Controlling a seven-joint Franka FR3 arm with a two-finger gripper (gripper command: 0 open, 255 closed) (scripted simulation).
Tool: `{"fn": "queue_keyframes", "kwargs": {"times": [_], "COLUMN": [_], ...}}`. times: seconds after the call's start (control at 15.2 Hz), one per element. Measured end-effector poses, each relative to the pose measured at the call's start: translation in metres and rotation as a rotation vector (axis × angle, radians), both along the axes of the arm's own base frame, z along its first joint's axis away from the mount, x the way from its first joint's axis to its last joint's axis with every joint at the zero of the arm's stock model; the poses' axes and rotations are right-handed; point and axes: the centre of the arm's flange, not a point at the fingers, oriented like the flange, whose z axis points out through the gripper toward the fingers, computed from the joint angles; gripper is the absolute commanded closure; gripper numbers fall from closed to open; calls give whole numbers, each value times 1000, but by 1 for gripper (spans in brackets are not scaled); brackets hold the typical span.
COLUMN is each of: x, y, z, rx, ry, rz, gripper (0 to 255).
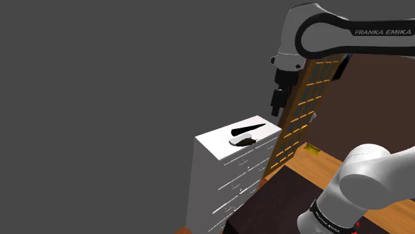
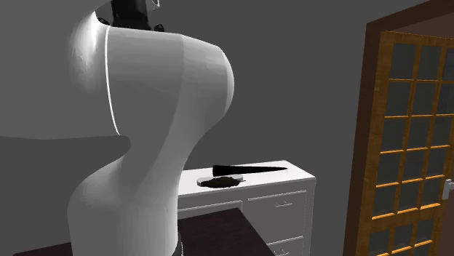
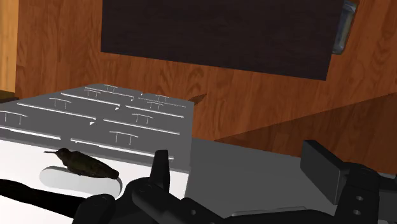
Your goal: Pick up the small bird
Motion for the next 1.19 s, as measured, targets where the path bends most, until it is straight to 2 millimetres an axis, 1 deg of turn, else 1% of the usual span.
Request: {"fn": "queue_keyframes", "kwargs": {"times": [0.07, 0.13, 0.33, 0.4, 0.59, 0.66, 0.73, 0.99, 1.06, 1.19], "x": [0, -1, 1, -2, -1, 0, 0, 7, 11, 15], "y": [0, -3, -26, -35, -56, -63, -73, -104, -115, -129], "z": [0, -6, -29, -40, -72, -79, -89, -129, -138, -156], "rx": [0, 0, -3, -4, -7, -9, -10, -14, -16, -18], "ry": [0, -3, -22, -30, -52, -60, -68, -99, -106, -122], "rz": [0, 9, 56, 75, 133, 152, 171, 250, 268, 308], "gripper": [0, 0, 0, 0, 0, 0, 0, 0, 0, 0]}}
